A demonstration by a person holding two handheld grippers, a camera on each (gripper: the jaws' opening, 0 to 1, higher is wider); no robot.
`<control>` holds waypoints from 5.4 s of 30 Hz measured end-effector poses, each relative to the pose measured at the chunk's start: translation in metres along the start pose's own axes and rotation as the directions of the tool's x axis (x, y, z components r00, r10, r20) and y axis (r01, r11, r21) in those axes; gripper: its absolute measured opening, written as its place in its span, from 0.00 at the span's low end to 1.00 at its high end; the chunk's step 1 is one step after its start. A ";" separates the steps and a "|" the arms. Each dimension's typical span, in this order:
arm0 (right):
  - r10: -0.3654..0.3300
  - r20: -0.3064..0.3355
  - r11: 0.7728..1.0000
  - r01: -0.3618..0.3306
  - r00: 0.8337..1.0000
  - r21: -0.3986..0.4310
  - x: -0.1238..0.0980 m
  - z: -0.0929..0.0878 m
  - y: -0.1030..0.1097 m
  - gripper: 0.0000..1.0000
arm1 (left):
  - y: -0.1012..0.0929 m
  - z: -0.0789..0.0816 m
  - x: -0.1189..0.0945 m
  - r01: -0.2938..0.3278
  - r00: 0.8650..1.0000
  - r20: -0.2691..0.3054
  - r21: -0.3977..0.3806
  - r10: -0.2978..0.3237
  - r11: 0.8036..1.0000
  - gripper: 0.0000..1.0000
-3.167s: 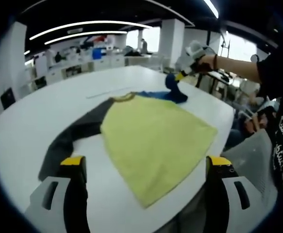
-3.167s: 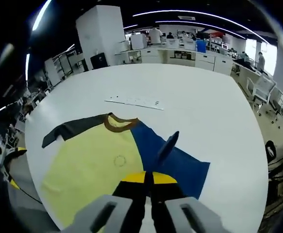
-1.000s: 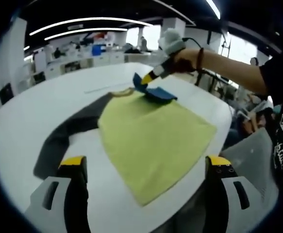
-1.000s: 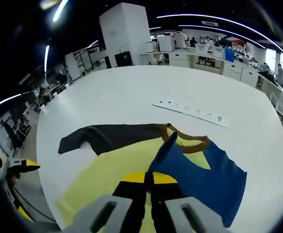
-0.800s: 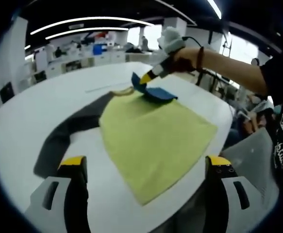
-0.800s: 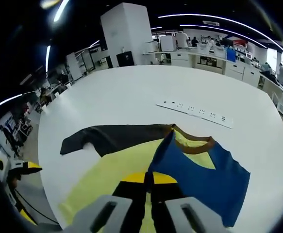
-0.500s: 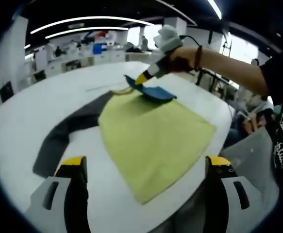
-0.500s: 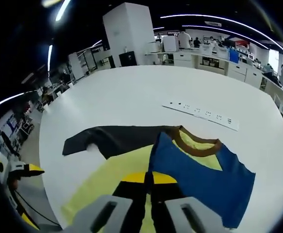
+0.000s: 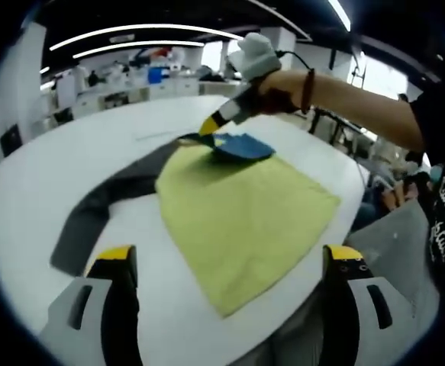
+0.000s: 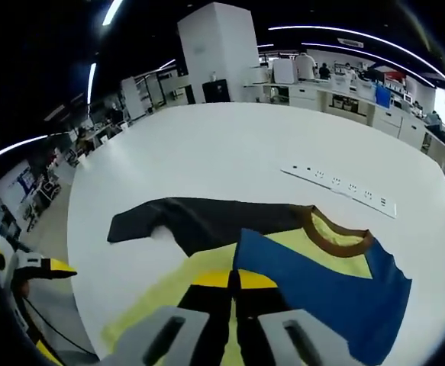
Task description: Fold the garment on the visible template until the final outline fits inside the template.
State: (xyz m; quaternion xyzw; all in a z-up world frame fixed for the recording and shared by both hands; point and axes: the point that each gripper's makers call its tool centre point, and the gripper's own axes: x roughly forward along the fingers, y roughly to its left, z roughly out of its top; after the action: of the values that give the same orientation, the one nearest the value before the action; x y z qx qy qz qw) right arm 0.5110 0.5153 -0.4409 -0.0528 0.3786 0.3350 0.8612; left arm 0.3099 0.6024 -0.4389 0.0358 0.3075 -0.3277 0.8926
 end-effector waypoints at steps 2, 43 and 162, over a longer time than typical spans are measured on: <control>0.014 0.006 1.000 -0.014 1.000 0.002 0.003 0.002 0.005 0.00 | 0.000 -0.001 0.000 -0.001 1.000 -0.001 -0.002 0.001 1.000 0.97; 0.099 -0.118 0.995 -0.095 0.988 0.032 0.081 -0.060 0.039 0.00 | 0.006 -0.014 0.000 -0.009 1.000 0.004 -0.051 0.009 0.999 0.97; -0.274 -0.250 0.920 0.329 0.929 0.212 -0.091 -0.170 -0.212 0.00 | 0.005 0.003 0.002 -0.023 0.999 0.032 -0.029 0.023 0.999 0.97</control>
State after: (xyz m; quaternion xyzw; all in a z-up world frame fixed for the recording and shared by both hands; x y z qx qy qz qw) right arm 0.4926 0.2452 -0.5333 -0.0378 0.4962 0.1396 0.8561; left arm 0.3154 0.6042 -0.4380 0.0214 0.2970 -0.3136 0.9017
